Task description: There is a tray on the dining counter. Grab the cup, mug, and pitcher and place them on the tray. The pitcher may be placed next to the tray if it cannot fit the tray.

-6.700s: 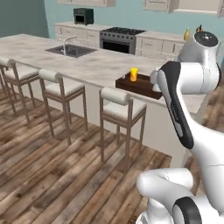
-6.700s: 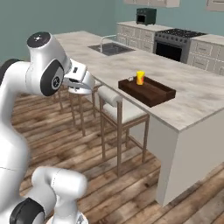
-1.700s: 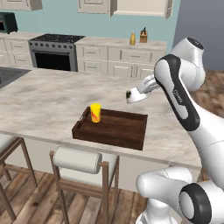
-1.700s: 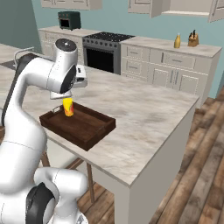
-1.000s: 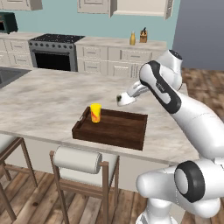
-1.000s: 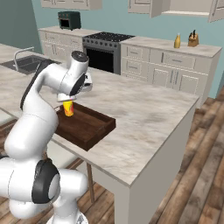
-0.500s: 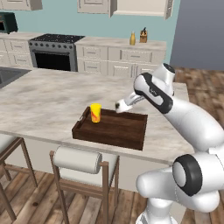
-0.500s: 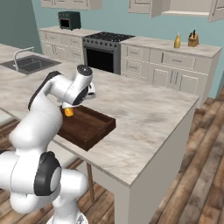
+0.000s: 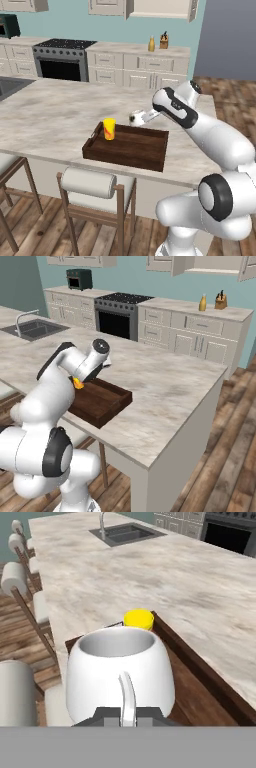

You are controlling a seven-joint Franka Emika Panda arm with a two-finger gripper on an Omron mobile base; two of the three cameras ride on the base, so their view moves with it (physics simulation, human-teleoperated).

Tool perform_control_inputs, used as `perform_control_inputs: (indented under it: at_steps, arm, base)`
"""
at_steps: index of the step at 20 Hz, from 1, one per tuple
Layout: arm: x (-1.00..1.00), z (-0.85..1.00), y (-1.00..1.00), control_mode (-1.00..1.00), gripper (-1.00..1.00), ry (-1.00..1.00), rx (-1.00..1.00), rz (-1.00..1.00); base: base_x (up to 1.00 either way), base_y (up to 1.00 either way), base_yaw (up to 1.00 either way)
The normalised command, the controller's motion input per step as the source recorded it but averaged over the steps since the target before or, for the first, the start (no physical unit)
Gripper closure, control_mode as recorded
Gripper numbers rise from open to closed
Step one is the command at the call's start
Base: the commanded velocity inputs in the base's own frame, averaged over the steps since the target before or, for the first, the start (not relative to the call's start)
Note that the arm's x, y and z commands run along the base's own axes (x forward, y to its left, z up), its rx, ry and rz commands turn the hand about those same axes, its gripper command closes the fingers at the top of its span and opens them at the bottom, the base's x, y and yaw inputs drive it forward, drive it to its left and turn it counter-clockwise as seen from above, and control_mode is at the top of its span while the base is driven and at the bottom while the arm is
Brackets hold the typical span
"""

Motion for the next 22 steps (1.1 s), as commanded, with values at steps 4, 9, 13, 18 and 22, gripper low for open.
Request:
perform_control_inputs:
  at_steps: [4, 9, 13, 18, 22]
  arm:
    - [0.12, -0.25, 0.16, -1.0, 1.0, 0.0, 0.0, 0.07]
    - [0.15, -0.21, 0.28, -1.0, 1.0, 0.0, 0.0, 0.06]
    - [0.06, -0.21, 0.14, -1.0, 1.0, 0.0, 0.0, 0.06]
    - [0.01, -0.26, 0.01, -1.0, 1.0, 0.0, 0.0, 0.08]
    - [0.0, -0.15, 0.01, -1.0, 1.0, 0.02, 0.0, 0.08]
  base:
    - [0.0, 0.0, 0.0]
    - [0.0, 0.0, 0.0]
    - [0.0, 0.0, 0.0]
    - [0.0, 0.0, 0.0]
    - [0.0, 0.0, 0.0]
